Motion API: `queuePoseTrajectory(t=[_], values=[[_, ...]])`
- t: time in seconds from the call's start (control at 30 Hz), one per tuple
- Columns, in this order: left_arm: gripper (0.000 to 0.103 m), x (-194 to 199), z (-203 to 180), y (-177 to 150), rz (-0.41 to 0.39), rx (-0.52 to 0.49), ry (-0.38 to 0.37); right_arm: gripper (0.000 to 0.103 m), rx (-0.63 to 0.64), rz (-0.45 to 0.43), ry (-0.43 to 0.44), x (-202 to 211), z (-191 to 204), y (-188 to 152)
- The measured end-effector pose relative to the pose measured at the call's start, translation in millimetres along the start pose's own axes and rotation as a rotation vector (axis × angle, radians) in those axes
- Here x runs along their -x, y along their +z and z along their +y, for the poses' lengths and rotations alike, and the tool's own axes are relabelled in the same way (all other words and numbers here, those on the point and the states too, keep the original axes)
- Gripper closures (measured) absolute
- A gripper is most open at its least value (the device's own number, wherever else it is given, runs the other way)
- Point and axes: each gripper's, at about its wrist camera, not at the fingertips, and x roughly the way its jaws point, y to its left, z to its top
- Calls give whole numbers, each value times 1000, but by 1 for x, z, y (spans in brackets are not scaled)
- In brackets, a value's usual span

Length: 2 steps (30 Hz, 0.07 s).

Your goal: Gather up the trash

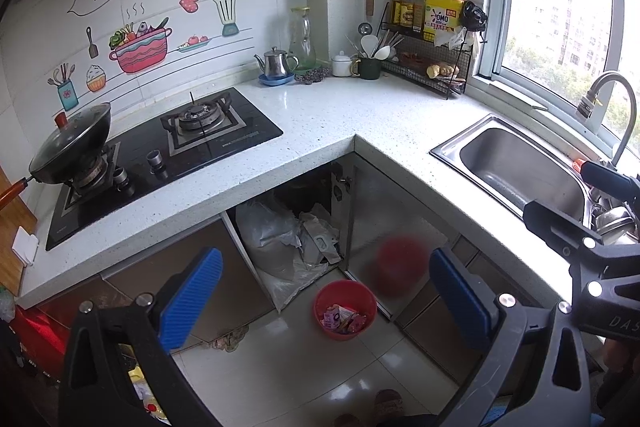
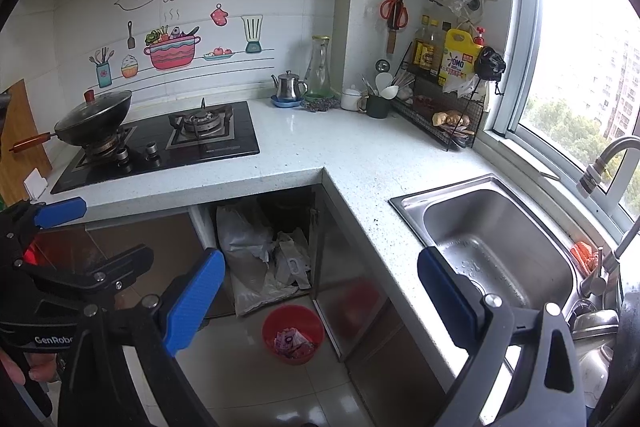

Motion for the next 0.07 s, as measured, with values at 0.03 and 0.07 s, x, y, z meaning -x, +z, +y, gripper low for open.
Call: queuePoseTrajectory(t=[0.03, 0.07], values=[[0, 0, 1, 0, -1, -1, -1, 6, 1, 0, 0, 0, 0, 0], [0, 0, 1, 0, -1, -1, -4, 6, 0, -1, 1, 0, -1, 0]])
